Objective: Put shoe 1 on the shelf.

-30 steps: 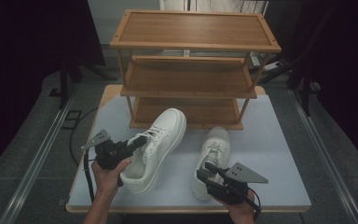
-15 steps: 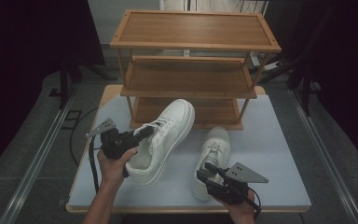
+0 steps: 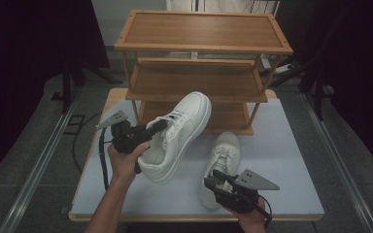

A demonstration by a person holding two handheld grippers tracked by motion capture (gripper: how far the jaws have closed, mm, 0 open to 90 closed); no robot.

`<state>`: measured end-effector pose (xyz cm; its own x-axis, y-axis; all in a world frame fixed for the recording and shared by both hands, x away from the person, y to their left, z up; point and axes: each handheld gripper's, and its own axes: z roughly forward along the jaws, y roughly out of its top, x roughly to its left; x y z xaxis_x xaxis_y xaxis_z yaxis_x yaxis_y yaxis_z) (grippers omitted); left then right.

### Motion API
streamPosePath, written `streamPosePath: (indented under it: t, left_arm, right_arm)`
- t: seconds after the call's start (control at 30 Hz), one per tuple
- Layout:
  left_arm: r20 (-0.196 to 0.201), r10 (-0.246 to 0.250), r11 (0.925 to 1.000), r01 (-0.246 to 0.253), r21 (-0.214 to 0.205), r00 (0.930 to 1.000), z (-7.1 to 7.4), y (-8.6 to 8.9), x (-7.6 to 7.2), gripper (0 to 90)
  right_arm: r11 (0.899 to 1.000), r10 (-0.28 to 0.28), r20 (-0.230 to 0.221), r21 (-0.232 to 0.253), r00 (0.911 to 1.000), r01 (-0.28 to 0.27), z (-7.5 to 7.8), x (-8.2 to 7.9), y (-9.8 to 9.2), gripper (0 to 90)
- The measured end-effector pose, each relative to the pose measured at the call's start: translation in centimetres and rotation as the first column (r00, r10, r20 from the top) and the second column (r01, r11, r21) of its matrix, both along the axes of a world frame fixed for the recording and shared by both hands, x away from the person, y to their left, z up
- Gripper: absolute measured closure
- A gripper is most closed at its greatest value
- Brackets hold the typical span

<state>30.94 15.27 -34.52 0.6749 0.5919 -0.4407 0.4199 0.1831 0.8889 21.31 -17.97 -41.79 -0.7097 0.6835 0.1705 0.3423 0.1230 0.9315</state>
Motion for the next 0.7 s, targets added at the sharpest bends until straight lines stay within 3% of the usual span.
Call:
streamPosePath:
  t: [0.23,0.7]
  left_arm:
    - [-0.01,0.006,0.9998,-0.006,-0.018,0.9999,0.4,-0.3,0.7,82.2]
    - [0.017,-0.007,0.9996,0.007,-0.028,0.9998,2.1,-1.1,1.5,82.2]
  right_arm:
    - [1.0,0.012,0.003,-0.001,0.9999,-0.012,0.1,-0.1,0.2,54.5]
    - [1.0,0.015,0.003,0.001,0.9999,-0.015,0.1,-0.2,0.3,54.3]
